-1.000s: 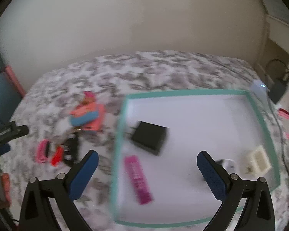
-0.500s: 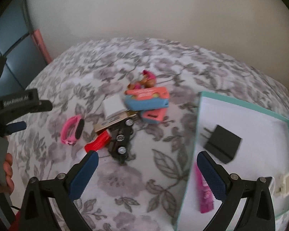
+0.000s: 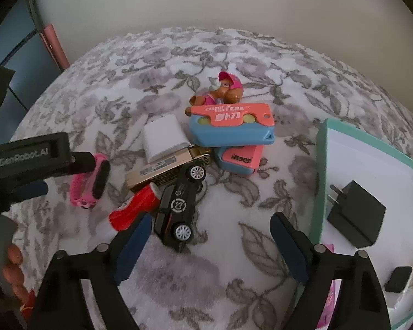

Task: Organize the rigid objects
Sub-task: 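Grasp the pink watch band with the left gripper while the right gripper grasps the black toy car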

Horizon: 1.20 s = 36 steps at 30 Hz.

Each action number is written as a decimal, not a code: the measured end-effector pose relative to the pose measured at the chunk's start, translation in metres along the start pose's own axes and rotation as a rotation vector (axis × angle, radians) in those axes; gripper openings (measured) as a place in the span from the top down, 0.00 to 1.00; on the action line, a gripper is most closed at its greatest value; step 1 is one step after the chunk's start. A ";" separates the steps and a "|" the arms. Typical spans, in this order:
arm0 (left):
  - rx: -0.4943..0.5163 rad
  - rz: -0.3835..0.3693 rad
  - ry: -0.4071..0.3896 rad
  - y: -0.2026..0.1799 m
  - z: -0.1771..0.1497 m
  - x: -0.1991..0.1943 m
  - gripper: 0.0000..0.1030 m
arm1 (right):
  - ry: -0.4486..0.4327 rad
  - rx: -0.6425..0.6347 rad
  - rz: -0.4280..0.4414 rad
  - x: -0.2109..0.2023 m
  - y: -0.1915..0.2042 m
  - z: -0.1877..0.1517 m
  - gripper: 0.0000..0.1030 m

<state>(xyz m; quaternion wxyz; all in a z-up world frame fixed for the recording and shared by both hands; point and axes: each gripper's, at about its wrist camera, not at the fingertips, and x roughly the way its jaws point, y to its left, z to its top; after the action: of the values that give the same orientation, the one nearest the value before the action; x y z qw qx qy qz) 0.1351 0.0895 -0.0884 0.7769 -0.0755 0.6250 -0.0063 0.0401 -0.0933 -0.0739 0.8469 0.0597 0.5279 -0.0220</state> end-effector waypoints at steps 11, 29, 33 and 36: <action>0.070 0.084 0.001 -0.015 -0.003 0.022 0.03 | 0.013 -0.007 -0.027 0.023 0.003 0.009 0.18; 0.169 0.043 -0.030 -0.042 -0.007 0.002 0.49 | -0.009 -0.006 0.033 0.013 0.014 0.007 0.65; 0.166 0.027 -0.029 -0.044 -0.007 -0.001 0.49 | -0.003 -0.008 0.044 0.011 0.014 0.004 0.68; 0.166 0.007 -0.027 -0.043 -0.010 -0.002 0.49 | 0.000 -0.016 0.049 0.008 0.015 0.001 0.69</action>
<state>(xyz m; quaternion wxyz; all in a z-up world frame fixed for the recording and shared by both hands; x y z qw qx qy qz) 0.1285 0.0456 -0.0831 0.7888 -0.0088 0.6122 -0.0542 0.0459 -0.0783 -0.0796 0.8475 0.0659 0.5266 0.0028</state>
